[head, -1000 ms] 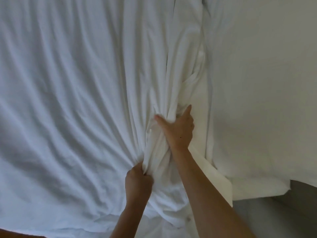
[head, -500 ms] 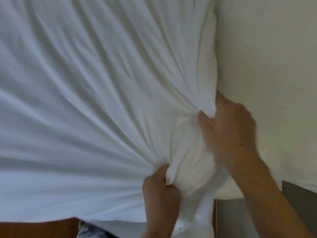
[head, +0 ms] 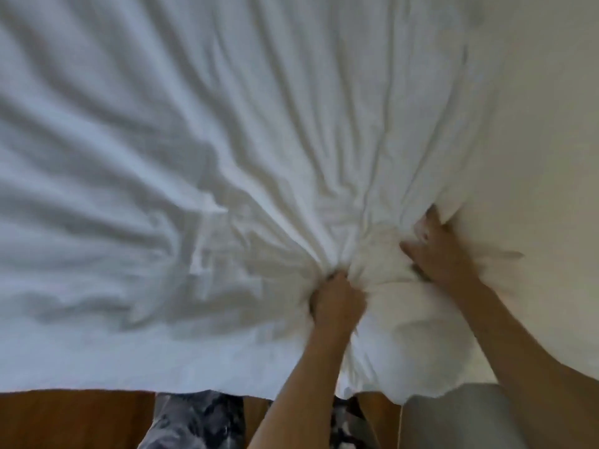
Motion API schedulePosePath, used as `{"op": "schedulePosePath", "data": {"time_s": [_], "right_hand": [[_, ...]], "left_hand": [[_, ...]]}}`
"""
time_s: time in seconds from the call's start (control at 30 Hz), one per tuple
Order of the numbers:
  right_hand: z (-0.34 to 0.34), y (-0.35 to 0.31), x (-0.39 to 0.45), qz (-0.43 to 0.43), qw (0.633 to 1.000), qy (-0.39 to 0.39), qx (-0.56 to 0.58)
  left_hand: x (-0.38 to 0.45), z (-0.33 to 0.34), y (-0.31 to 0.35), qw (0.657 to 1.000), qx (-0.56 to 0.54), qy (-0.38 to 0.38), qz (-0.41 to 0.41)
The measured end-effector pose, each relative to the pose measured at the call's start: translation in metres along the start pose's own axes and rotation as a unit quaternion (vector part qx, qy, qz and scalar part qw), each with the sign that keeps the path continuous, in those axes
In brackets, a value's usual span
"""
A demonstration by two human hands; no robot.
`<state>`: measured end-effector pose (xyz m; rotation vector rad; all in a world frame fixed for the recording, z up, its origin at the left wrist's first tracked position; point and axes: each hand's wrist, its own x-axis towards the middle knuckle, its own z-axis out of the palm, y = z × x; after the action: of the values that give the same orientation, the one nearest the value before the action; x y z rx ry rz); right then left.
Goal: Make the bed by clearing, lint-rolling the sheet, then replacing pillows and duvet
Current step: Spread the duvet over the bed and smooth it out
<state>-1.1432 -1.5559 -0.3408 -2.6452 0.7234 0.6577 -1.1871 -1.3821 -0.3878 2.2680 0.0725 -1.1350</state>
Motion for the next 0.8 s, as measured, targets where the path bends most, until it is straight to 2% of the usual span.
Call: {"op": "schedulePosePath", "data": {"time_s": [0.03,0.1,0.13,0.2,0.27,0.3,0.37,0.4,0.47,0.53,0.6,0.63,0.67,0.7,0.73,0.8], "right_hand": [[0.023,0.011,-0.001,-0.007,0.999,-0.024,-0.029],[0.048,0.022,-0.002,-0.012,0.999,-0.015,-0.038],[0.046,0.016,-0.006,0.017,1.0,-0.002,0.0],[0.039,0.009,-0.01,0.074,0.996,0.029,0.046],[0.035,0.007,-0.021,0.08,0.994,0.063,0.032],[0.035,0.009,-0.031,0.045,0.993,0.107,0.011],[0.034,0.011,-0.068,-0.095,0.973,0.21,-0.03],[0.037,0.013,-0.089,-0.176,0.951,0.254,-0.028],[0.053,0.017,-0.133,-0.328,0.903,0.277,-0.021],[0.077,0.018,-0.173,-0.434,0.877,0.206,-0.018],[0.106,0.024,-0.198,-0.489,0.867,0.084,-0.039],[0.12,0.023,-0.204,-0.492,0.868,-0.005,-0.064],[0.13,0.02,-0.203,-0.488,0.865,-0.069,-0.092],[0.131,0.01,-0.195,-0.454,0.879,-0.118,-0.085],[0.134,0.002,-0.181,-0.431,0.89,-0.13,-0.073],[0.136,-0.008,-0.146,-0.424,0.888,-0.16,-0.083]], "left_hand": [[0.004,-0.006,-0.016,1.0,0.017,0.017,0.003],[-0.01,-0.008,-0.036,0.99,0.031,0.102,0.095],[-0.021,-0.008,-0.041,0.977,0.031,0.136,0.159],[-0.043,-0.012,-0.067,0.928,0.025,0.227,0.295],[-0.078,-0.017,-0.097,0.866,0.05,0.275,0.415],[-0.095,-0.018,-0.114,0.839,0.074,0.278,0.461],[-0.117,-0.019,-0.15,0.817,0.143,0.241,0.504],[-0.119,-0.022,-0.169,0.817,0.178,0.215,0.505],[-0.111,-0.028,-0.201,0.824,0.232,0.194,0.48],[-0.095,-0.04,-0.217,0.835,0.273,0.176,0.444],[-0.076,-0.043,-0.225,0.842,0.316,0.145,0.413],[-0.066,-0.046,-0.226,0.846,0.342,0.122,0.391],[-0.055,-0.05,-0.225,0.85,0.363,0.097,0.369],[-0.045,-0.054,-0.222,0.853,0.374,0.085,0.354],[-0.034,-0.059,-0.218,0.86,0.372,0.079,0.34],[-0.016,-0.068,-0.21,0.868,0.366,0.09,0.322]]}}
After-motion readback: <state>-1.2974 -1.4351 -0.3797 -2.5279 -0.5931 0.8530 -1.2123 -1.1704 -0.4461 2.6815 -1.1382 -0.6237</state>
